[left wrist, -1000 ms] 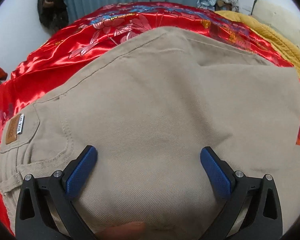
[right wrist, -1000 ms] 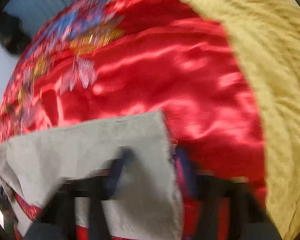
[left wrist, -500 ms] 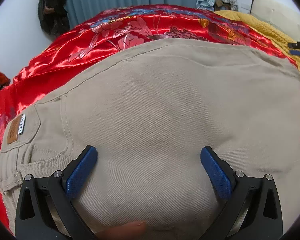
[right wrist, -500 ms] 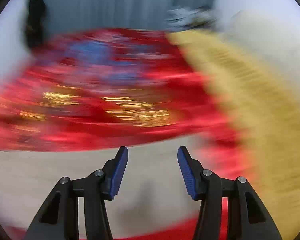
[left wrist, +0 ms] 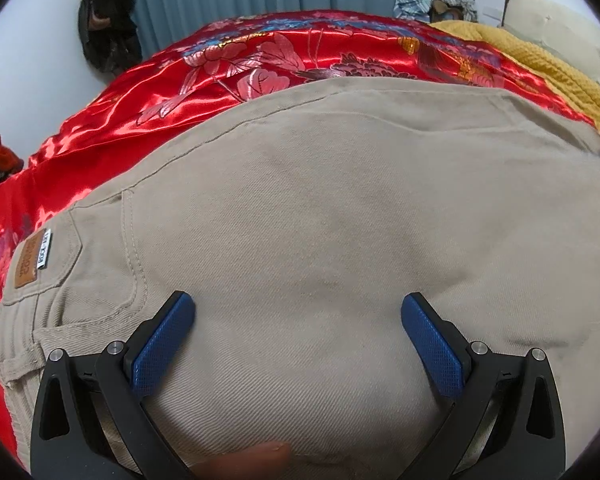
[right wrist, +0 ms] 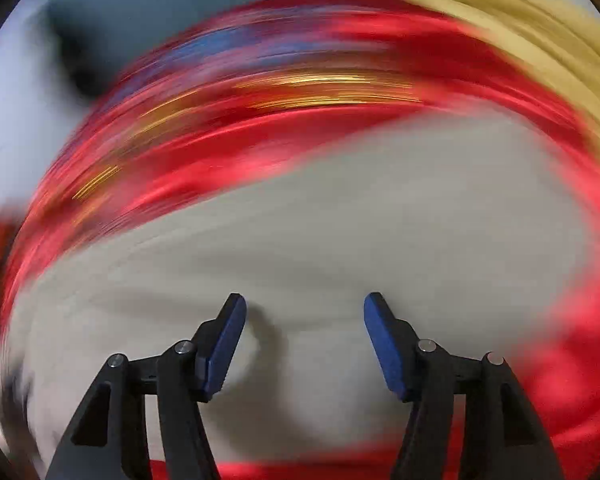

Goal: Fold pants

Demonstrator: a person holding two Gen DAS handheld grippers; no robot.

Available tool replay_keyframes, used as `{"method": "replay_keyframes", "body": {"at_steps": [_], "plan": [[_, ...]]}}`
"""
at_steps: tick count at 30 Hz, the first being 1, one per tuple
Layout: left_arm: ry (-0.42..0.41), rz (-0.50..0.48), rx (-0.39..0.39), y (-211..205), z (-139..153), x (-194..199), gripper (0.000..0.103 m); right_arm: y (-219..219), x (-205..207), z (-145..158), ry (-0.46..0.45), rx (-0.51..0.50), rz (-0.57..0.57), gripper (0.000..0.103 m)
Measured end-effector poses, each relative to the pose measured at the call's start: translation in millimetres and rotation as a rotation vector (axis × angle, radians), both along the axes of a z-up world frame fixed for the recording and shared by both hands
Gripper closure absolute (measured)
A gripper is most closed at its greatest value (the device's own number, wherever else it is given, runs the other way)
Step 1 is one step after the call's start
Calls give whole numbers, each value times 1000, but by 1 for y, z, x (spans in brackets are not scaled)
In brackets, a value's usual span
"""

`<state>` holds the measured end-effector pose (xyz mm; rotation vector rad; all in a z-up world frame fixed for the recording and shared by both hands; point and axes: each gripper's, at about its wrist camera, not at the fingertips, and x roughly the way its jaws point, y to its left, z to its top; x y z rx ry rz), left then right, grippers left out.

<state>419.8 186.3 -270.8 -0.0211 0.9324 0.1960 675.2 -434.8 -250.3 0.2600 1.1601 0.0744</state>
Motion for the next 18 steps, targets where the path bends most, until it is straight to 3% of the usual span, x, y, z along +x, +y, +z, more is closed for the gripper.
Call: {"method": "replay_keyframes", "body": {"at_steps": [1, 2, 3, 6, 9, 12, 14, 16, 18], "plan": [[0, 0, -1, 0, 0, 0, 1, -29, -7, 8, -10, -41, -67, 56], [2, 1, -1, 0, 0, 1, 1, -43, -14, 18, -16, -112, -103, 43], [6, 1, 1, 0, 1, 1, 1, -57, -30, 31, -32, -175, -100, 42], [52, 21, 30, -3, 13, 5, 1, -52, -87, 61, -66, -80, 50, 41], [-3, 12, -23, -20, 49, -21, 1, -13, -182, 80, -61, 69, 255, 41], [-19, -86, -64, -62, 71, -57, 1, 34, -271, 77, -25, 172, 418, 41], [19, -190, -66, -102, 68, -84, 1, 62, -316, 63, 18, 227, 502, 41], [80, -271, -12, -133, 51, -105, 1, 77, -344, 45, 65, 236, 530, 41], [135, -288, 79, -147, 28, -124, 0, 73, -350, 24, 90, 150, 515, 41]]}}
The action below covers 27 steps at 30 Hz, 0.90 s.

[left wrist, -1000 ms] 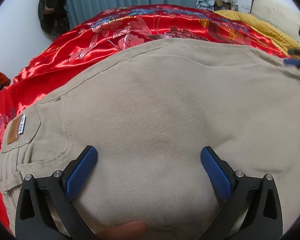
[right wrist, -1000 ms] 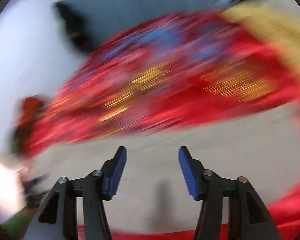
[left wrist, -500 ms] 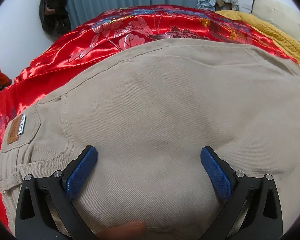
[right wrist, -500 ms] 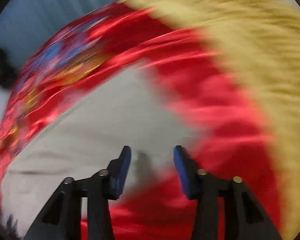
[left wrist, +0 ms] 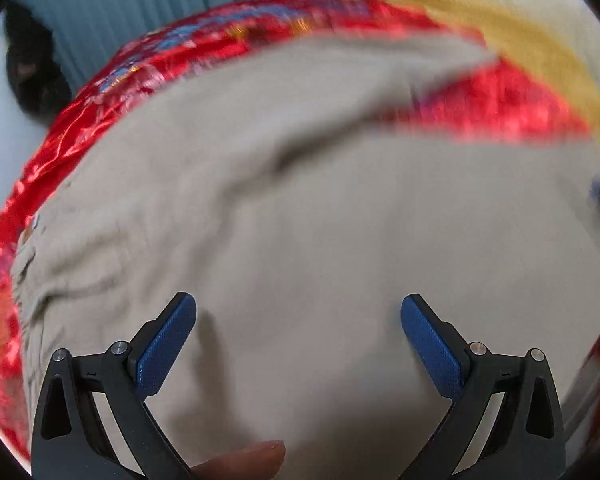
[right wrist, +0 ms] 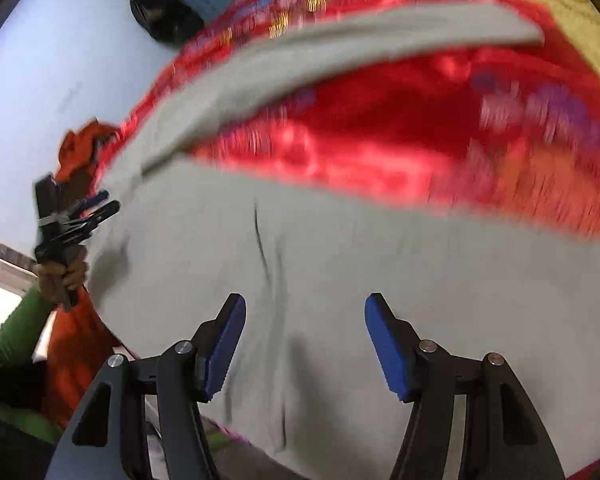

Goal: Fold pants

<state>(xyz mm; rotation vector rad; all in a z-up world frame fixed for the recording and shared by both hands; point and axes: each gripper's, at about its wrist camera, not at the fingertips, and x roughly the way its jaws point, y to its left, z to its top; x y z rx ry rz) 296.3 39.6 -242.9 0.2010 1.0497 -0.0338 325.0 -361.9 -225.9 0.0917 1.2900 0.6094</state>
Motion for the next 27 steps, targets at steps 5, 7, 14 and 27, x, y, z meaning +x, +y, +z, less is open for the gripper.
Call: {"method": "replay_keyframes", "body": {"at_steps": [5, 7, 14, 27], "plan": [[12, 147, -92, 32, -5, -21, 1, -121, 6, -11, -60, -146, -331, 41], [15, 164, -57, 32, -3, -24, 1, -172, -5, -16, -38, -128, -460, 49], [-60, 167, -19, 11, 46, -8, 1, -178, -23, 13, -69, -237, -529, 26], [-98, 575, -37, 103, -6, 137, 0, 0, 70, 75, -259, -14, -193, 26]]}}
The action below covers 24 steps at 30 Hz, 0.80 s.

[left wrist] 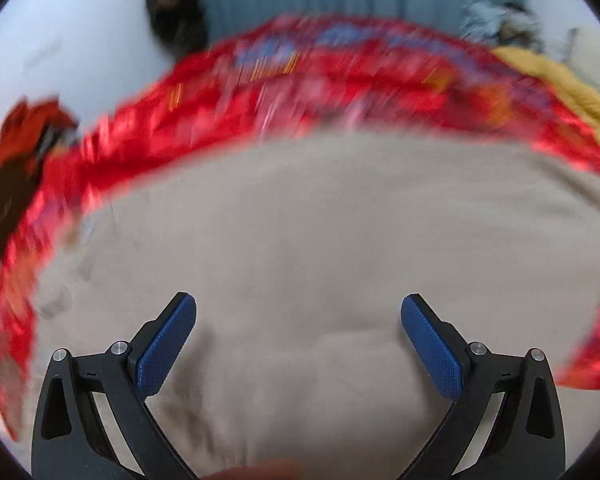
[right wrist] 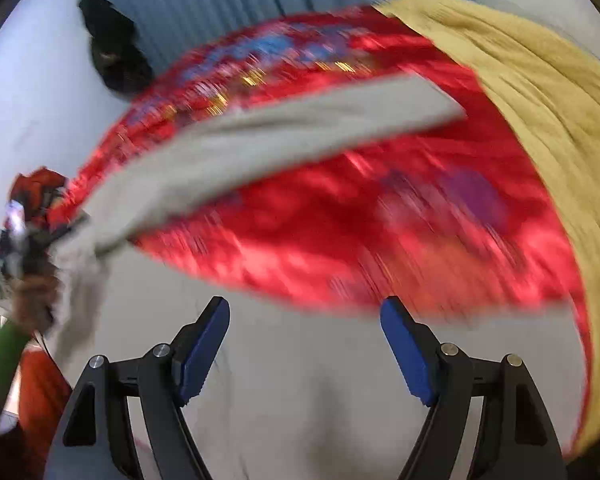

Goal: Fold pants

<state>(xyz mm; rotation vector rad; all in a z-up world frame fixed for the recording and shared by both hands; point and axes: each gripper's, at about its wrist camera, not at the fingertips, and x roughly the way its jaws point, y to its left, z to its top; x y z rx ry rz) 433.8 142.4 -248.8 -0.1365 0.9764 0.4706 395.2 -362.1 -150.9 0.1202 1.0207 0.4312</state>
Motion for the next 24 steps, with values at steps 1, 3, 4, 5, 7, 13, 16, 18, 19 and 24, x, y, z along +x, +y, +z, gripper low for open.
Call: {"method": "replay_keyframes", "body": {"at_steps": [1, 3, 4, 5, 7, 13, 16, 18, 19, 24], "plan": [[-3, -11, -39, 7, -17, -4, 0, 9, 16, 1, -22, 8, 5, 25], [-67, -17, -22, 5, -19, -11, 1, 32, 62, -3, -58, 34, 26, 26], [-65, -18, -6, 3, -19, -11, 1, 41, 81, -5, -62, 49, 36, 25], [-69, -18, -6, 3, -19, -12, 1, 53, 108, -11, -68, 70, 60, 26], [-82, -18, -11, 3, -21, -14, 0, 69, 142, -21, -72, 90, 85, 25], [-98, -18, -7, 2, -22, -12, 1, 46, 220, -89, 25, -41, -25, 26], [-105, -18, -7, 2, -24, -10, 1, -12, 228, -104, 14, -124, -141, 26], [-108, -17, -6, 2, -23, -10, 1, -55, 229, -108, 22, -187, -259, 26], [-108, -17, -4, 2, -23, -10, 1, -78, 229, -109, 30, -188, -318, 26], [-108, -16, 2, 1, -23, -10, 1, -130, 217, -101, 55, 177, -384, 26]]}}
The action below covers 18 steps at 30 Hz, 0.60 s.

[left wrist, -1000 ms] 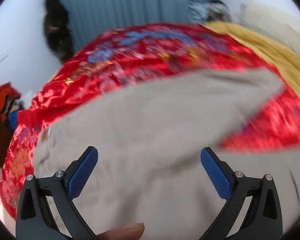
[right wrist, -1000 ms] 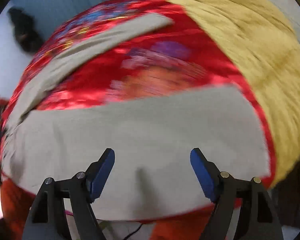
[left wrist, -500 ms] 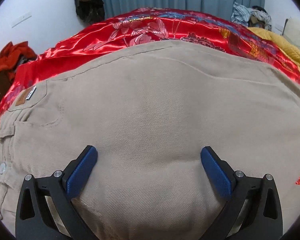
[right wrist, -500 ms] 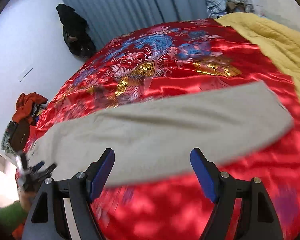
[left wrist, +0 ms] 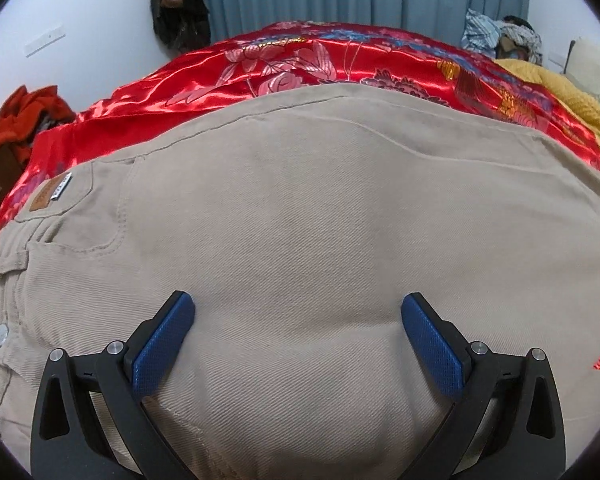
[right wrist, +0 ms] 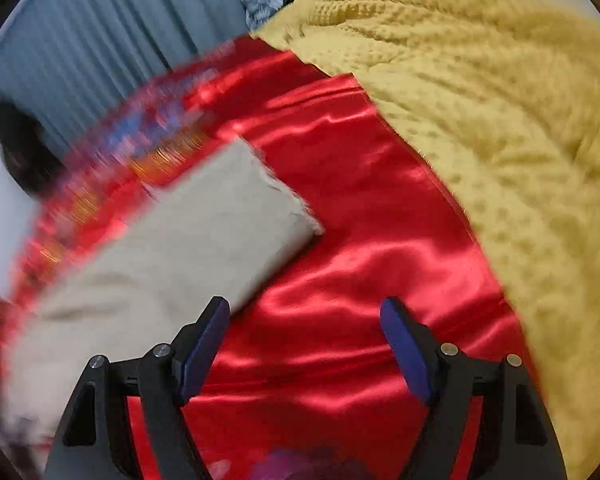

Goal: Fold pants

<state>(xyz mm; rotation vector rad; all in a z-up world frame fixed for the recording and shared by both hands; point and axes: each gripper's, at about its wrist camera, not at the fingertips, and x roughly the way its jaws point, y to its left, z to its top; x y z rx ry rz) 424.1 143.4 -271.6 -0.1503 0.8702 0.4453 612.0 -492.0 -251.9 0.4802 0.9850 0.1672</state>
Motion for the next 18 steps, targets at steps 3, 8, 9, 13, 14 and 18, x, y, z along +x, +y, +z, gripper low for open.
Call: {"method": "replay_keyframes", "body": {"at_steps": [3, 8, 9, 13, 14, 18], "plan": [[-2, 0, 0, 0, 0, 0, 1, 7, 12, -13, 40, 66, -17, 26], [-6, 0, 1, 0, 0, 0, 1, 29, 45, -20, 37, 87, -82, 39], [-8, 1, 1, 0, -1, 0, 1, 37, 49, -17, 23, 89, -80, 55], [-12, 2, 3, 0, -1, 1, 1, 78, 42, 13, -75, -15, 28, 97], [-13, 2, 2, 0, -1, 1, 1, 91, 36, 25, -117, -32, 94, 97], [-12, 2, 3, 0, -1, 1, 1, 149, -58, 83, -295, 1, 520, 97]]}}
